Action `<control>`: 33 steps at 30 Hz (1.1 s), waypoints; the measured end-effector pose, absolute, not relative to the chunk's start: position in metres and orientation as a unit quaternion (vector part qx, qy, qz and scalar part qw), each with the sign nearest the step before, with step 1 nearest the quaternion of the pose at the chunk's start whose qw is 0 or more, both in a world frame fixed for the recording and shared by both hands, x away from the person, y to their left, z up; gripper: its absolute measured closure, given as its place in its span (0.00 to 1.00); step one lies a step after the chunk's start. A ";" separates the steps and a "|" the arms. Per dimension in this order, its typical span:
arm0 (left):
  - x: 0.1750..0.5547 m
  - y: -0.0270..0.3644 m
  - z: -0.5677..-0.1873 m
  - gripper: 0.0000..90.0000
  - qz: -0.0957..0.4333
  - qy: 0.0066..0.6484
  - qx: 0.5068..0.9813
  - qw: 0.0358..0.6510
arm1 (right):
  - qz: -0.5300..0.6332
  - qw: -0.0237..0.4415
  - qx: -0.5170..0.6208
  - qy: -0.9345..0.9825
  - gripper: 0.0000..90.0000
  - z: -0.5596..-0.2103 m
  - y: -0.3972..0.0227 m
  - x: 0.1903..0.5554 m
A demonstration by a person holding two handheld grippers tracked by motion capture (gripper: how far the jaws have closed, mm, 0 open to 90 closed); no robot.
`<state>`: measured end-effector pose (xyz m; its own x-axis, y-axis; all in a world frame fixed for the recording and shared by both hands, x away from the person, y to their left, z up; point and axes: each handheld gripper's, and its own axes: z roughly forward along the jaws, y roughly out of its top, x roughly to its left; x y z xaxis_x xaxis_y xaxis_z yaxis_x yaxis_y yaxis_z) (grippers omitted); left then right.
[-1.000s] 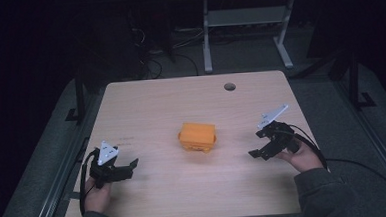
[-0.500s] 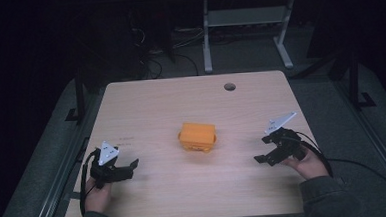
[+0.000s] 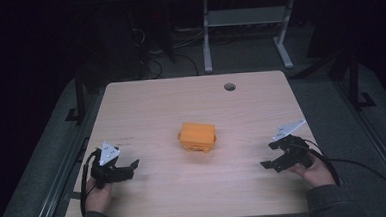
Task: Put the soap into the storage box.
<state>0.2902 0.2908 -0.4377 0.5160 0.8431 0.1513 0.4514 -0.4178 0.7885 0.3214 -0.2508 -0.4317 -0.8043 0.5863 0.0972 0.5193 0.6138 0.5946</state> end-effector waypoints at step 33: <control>0.289 0.290 -0.438 0.16 0.275 0.403 0.798 0.354 | 0.334 0.078 0.344 0.874 0.20 -0.454 -0.279 0.271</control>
